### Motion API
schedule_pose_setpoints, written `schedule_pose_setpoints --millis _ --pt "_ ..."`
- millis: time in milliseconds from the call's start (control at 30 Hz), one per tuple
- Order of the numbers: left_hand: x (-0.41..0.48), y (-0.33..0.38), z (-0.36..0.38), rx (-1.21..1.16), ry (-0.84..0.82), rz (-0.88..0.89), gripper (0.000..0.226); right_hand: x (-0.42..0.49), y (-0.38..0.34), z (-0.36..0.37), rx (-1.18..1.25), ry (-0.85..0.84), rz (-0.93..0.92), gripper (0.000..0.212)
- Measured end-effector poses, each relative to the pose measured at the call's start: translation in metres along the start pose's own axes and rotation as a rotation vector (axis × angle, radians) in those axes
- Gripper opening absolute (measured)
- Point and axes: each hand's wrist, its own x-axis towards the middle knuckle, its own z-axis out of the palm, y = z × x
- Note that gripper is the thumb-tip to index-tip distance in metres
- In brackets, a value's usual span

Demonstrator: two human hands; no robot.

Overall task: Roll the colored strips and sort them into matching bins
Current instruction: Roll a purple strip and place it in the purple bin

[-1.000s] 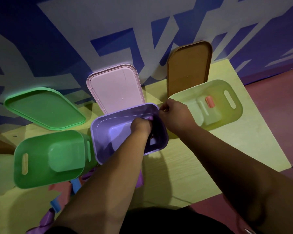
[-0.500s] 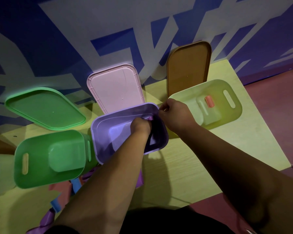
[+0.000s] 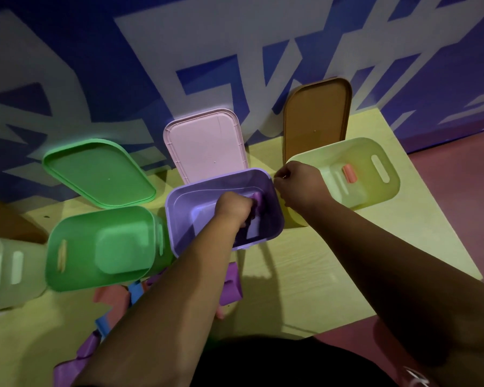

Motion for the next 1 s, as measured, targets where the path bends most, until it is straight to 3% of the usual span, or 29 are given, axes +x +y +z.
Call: schedule_pose_setpoints --millis 67,267,433,667,833,1000 --pt "-0.016 0.002 -0.012 -0.058 0.019 0.042 0.008 -0.008 -0.006 -0.002 -0.045 0.014 -0.036 0.020" --pt "-0.074 -0.011 -0.048 -0.218 0.012 0.171 0.020 -0.041 -0.031 0.002 -0.054 -0.006 -0.106 0.027" --pt "-0.113 -0.045 -0.074 -0.363 0.043 0.223 0.015 -0.080 -0.053 0.023 -0.064 -0.056 -0.219 0.026" --pt "-0.133 -0.119 -0.093 -0.442 0.144 0.232 0.010 -0.131 -0.051 0.062 0.122 -0.368 -0.155 0.025" --pt "-0.132 -0.168 -0.097 -0.520 0.189 0.197 0.015 -0.157 -0.039 0.094 0.189 -0.488 -0.134 0.027" --pt "-0.126 -0.215 -0.099 -0.380 0.289 0.120 0.012 -0.160 -0.029 0.135 0.114 -0.611 -0.122 0.022"
